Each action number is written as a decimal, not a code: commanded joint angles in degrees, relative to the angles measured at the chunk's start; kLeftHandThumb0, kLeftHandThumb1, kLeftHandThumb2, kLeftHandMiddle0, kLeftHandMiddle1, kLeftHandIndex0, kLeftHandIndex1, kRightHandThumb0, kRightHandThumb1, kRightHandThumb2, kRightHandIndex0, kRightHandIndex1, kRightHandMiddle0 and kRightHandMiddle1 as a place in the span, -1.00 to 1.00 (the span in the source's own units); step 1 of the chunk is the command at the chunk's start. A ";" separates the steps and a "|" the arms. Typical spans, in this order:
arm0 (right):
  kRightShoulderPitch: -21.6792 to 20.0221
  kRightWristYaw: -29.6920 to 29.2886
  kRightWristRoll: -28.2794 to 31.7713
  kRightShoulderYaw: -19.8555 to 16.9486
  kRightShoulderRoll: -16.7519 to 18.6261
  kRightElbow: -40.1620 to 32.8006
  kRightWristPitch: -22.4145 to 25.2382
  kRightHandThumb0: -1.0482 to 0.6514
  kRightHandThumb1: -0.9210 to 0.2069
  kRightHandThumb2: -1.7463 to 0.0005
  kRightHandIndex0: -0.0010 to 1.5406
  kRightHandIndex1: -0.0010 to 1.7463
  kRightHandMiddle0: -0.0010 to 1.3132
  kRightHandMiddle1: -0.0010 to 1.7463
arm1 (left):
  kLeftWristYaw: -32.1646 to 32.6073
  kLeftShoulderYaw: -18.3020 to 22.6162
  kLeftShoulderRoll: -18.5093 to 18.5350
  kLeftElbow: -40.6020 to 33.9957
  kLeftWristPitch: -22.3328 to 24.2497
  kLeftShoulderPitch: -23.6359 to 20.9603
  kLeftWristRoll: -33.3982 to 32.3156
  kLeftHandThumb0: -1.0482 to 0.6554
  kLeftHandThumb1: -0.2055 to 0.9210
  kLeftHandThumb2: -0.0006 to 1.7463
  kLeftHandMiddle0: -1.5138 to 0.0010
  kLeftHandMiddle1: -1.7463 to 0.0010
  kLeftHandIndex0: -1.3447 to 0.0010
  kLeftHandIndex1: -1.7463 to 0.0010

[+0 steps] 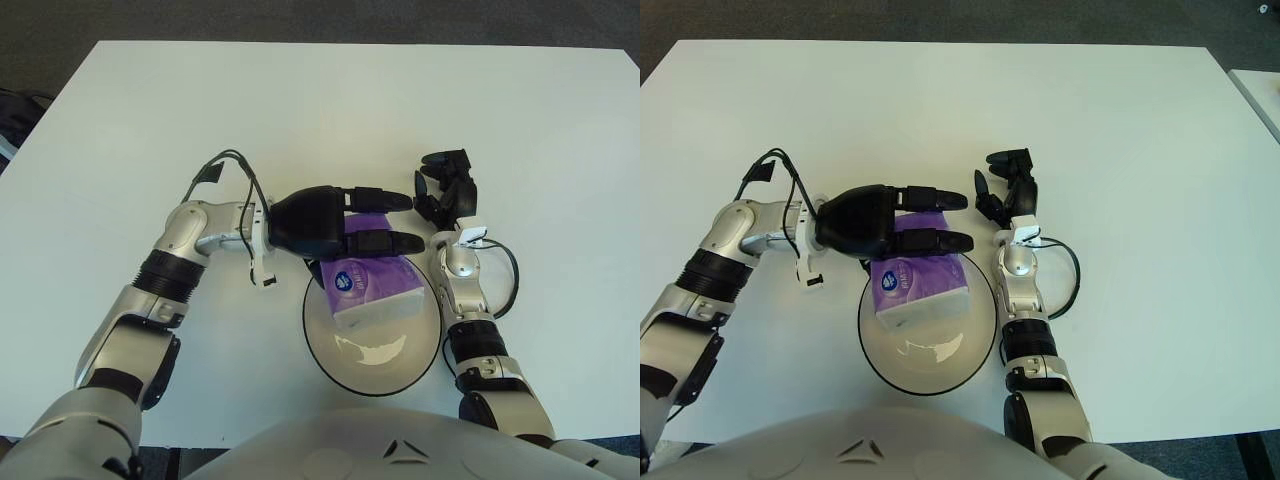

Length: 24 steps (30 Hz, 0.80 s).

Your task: Put the tissue paper into the plate.

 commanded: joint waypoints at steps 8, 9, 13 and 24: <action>5.22 1.86 2.53 -1.25 0.87 6.21 5.30 0.23 -0.80 0.42 -0.31 0.63 -0.59 0.74 | 5.39 -2.18 2.11 0.30 1.33 -1.08 1.38 -0.69 1.00 0.29 0.70 0.99 1.00 0.67; 5.16 2.07 2.52 -1.25 0.76 6.43 5.05 0.23 -0.79 0.42 -0.31 0.63 -0.59 0.74 | 5.58 -2.43 2.27 0.43 1.37 -1.16 1.29 -0.70 1.00 0.29 0.72 0.99 1.00 0.68; 4.90 2.66 2.31 -1.13 0.27 7.22 4.32 0.23 -0.79 0.41 -0.30 0.65 -0.58 0.72 | 6.41 -3.17 2.99 0.80 1.18 -1.49 0.96 -0.74 1.00 0.29 0.76 1.00 1.00 0.72; 5.04 1.74 2.11 -0.97 0.61 5.31 7.29 0.23 -0.80 0.38 -0.35 0.68 -0.65 0.78 | 5.27 -3.90 3.86 2.79 1.25 -2.87 -3.67 -0.92 1.00 0.24 0.93 1.00 1.00 0.92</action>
